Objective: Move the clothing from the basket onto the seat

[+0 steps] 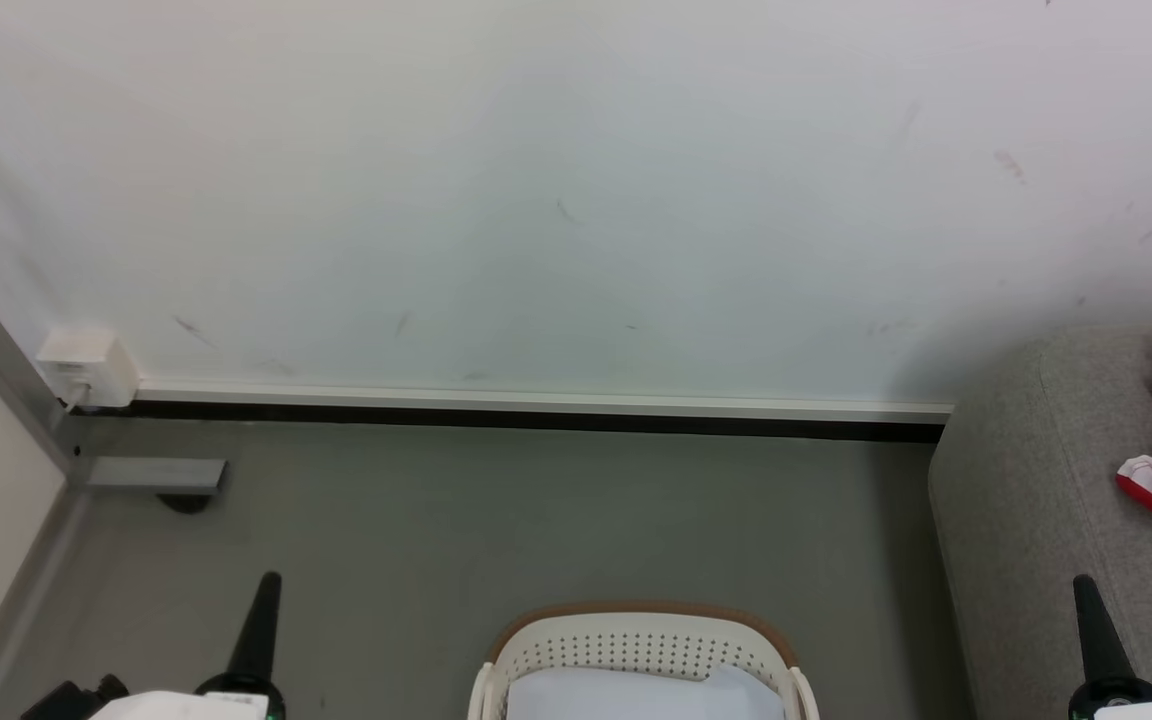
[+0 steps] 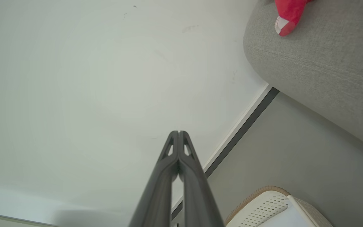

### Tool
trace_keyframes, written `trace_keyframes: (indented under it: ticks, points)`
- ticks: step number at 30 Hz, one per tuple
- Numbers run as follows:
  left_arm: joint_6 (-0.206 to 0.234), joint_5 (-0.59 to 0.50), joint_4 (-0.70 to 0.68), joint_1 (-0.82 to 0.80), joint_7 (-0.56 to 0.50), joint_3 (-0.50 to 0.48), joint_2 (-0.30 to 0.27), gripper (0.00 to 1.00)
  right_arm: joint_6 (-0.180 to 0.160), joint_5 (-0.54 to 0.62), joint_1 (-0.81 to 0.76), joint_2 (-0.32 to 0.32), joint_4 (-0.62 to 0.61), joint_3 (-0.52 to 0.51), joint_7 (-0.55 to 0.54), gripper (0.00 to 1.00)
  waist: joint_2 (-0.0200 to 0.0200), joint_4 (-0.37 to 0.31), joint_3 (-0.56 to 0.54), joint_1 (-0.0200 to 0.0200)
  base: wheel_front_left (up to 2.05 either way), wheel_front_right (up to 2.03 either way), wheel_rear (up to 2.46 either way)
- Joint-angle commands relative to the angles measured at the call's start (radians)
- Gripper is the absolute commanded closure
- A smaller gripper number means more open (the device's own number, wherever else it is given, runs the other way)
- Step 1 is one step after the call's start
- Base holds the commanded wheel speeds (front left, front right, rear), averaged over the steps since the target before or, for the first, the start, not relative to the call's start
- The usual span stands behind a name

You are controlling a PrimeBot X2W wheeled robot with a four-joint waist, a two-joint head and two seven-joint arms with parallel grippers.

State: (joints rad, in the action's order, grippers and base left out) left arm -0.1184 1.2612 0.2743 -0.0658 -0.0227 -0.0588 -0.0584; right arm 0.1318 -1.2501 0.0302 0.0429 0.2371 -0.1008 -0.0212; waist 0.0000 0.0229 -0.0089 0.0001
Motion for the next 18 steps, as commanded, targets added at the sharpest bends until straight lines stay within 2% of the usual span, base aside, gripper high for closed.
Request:
trace_keyframes:
  ticks: [1,18]
  points:
    - [-0.006,0.022,-0.011,-0.021,-0.005,-0.007,-0.002,1.0,-0.001,-0.023,0.02,0.01,-0.003,-0.003,-0.007,1.0,0.0,-0.001,0.0,-0.0001,0.0,0.0,0.0]
    - [-0.01,0.165,-0.019,-0.032,-0.044,-0.029,0.002,1.0,-0.002,-0.171,0.049,0.011,0.002,-0.009,-0.045,1.0,0.0,-0.009,0.005,-0.0001,0.0,0.0,0.0]
